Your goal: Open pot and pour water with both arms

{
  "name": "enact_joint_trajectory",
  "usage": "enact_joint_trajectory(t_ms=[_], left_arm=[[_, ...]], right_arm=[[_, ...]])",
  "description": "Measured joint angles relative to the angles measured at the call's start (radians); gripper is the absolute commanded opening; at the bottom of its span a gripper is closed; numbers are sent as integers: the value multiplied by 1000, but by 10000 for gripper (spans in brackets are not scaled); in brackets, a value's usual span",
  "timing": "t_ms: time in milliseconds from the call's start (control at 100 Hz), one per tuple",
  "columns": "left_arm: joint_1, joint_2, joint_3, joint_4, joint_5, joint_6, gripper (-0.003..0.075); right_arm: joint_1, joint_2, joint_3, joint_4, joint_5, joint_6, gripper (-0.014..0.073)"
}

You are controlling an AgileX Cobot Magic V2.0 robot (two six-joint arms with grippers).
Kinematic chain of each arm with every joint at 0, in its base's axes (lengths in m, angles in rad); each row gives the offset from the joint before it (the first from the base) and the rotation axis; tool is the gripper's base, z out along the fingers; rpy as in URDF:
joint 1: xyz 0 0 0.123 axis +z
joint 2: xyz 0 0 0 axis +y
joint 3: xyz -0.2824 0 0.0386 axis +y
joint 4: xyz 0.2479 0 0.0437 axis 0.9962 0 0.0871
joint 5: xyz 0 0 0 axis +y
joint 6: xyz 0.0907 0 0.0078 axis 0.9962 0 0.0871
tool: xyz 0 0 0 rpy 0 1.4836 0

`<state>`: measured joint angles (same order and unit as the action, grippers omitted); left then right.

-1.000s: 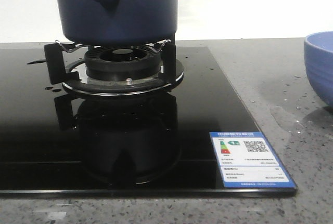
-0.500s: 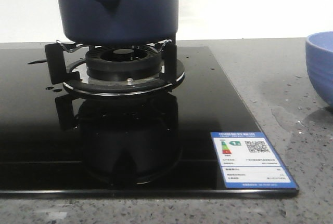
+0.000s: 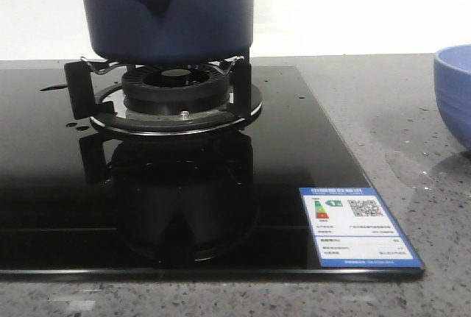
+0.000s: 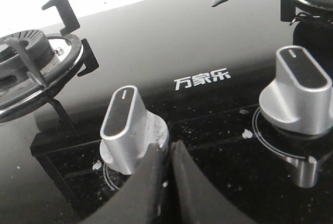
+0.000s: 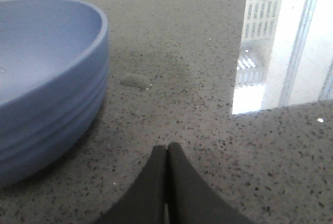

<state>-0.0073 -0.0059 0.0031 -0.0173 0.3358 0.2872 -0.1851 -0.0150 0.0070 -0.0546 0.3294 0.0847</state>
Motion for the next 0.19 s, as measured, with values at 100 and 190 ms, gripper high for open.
enact_joint_trajectory(t_ms=[100, 190], left_arm=[[0, 0, 0, 0, 0, 0, -20], [0, 0, 0, 0, 0, 0, -20]], right_arm=[[0, 0, 0, 0, 0, 0, -64], [0, 0, 0, 0, 0, 0, -64]])
